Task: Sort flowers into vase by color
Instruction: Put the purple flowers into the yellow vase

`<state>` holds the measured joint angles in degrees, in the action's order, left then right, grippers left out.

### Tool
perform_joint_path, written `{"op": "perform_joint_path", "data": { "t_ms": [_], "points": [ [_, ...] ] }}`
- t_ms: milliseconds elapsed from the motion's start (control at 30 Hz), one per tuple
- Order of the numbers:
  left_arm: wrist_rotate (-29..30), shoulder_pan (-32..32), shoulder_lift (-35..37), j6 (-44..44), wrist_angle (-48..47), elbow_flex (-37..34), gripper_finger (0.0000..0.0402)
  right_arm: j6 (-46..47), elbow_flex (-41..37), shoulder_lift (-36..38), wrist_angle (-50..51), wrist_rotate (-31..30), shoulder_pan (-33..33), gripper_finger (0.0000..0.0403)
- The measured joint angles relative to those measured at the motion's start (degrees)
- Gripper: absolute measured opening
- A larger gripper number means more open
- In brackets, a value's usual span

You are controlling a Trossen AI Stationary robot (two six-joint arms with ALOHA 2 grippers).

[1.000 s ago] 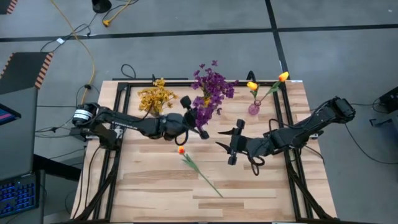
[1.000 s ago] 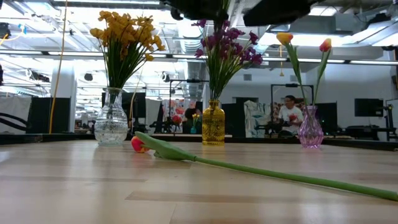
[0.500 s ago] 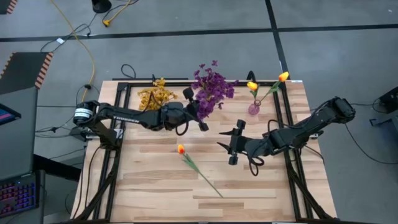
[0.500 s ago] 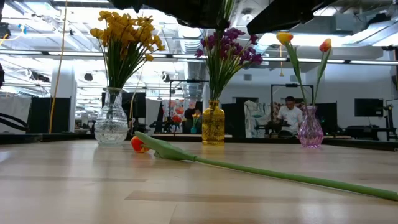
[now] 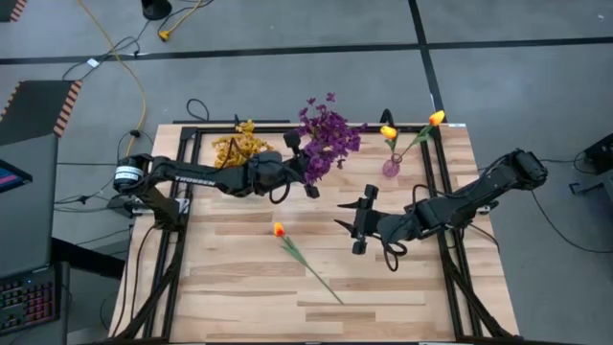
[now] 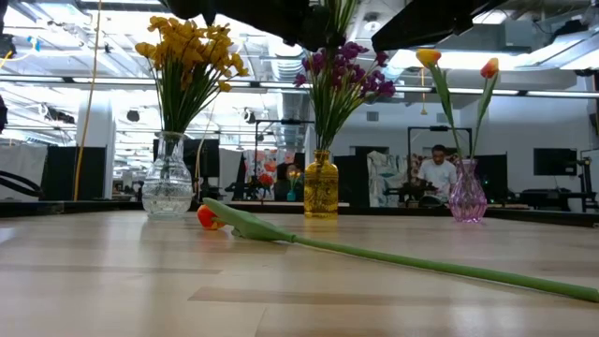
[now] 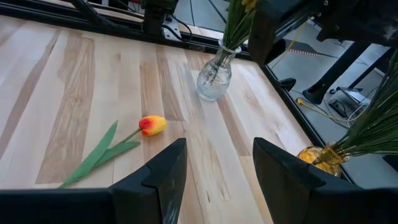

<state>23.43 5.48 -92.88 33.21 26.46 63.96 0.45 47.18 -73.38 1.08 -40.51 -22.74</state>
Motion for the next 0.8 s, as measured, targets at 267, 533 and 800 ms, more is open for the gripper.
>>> {"op": "perform_joint_path", "data": {
  "t_ms": [267, 533, 800],
  "points": [
    [-1.93, 1.4, 0.0, -2.08, -0.09, -0.35, 0.0018, 0.0, 0.0, 0.0, 0.26, 0.0, 0.0, 0.0211],
    [-1.96, 1.59, 0.0, -2.38, -0.4, -0.37, 0.0018, 0.02, 0.0, 0.0, 0.29, 0.0, 0.0, 0.0211],
    [-1.98, 2.79, 0.0, -3.01, -1.73, -0.37, 0.0018, 0.04, 0.0, 0.0, 0.29, 0.0, 0.0, 0.0211]
  ]
}}
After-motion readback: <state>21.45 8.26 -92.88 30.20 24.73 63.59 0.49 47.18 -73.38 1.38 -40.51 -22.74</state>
